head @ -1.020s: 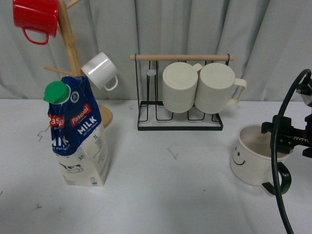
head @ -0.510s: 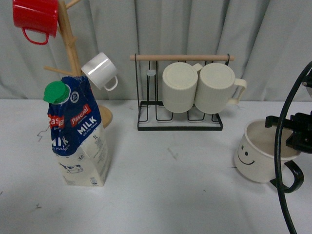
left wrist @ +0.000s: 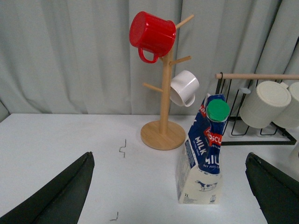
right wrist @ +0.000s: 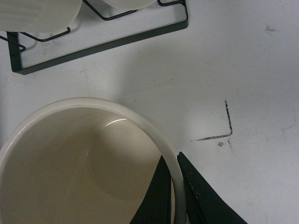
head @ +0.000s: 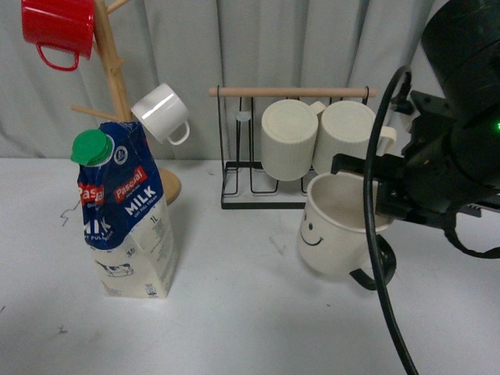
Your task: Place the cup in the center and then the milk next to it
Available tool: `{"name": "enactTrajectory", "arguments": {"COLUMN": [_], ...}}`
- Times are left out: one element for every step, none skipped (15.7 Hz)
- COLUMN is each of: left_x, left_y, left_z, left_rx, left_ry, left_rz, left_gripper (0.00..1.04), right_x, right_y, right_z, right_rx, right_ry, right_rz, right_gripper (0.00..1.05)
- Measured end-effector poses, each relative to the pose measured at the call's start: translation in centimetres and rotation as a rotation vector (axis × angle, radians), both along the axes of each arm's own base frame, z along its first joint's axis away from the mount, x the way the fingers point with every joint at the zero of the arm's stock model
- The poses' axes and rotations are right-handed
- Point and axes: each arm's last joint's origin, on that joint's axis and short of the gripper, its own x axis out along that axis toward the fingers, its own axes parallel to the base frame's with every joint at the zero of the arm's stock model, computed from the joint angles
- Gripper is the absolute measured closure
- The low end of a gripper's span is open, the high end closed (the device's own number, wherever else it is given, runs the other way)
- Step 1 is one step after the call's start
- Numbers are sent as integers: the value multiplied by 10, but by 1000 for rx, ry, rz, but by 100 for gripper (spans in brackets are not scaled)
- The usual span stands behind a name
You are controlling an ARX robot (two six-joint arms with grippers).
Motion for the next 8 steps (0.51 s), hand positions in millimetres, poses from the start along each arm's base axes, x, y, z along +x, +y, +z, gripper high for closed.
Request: {"name": "enactTrajectory", "arguments": {"left_x": [0, 0, 0, 0, 0, 0, 0, 0], "left_y": [0, 0, 0, 0, 0, 0, 0, 0], "left_z": [0, 0, 0, 0, 0, 0, 0, 0], "left_rx": [0, 0, 0, 0, 0, 0, 0, 0], "left_ry": [0, 0, 0, 0, 0, 0, 0, 0], "left_rz": [0, 0, 0, 0, 0, 0, 0, 0], "left_gripper": [7, 7, 7, 7, 7, 7, 7, 7], "right_x": [2, 6, 10, 13, 15, 16, 18, 18], "right_y": [7, 14, 18, 21, 24, 26, 28, 31], "right_z": [-3, -6, -7, -8, -12, -14, -17, -20], "right_rx": [-10, -17, -25, -36, -47, -44, -37, -34], "right_ry": [16, 41, 46, 56, 70, 80, 94, 103], "right_rz": [-8, -25, -45, -54, -66, -71, -81, -83], "right_gripper": [101, 101, 101, 101, 101, 101, 101, 101]}}
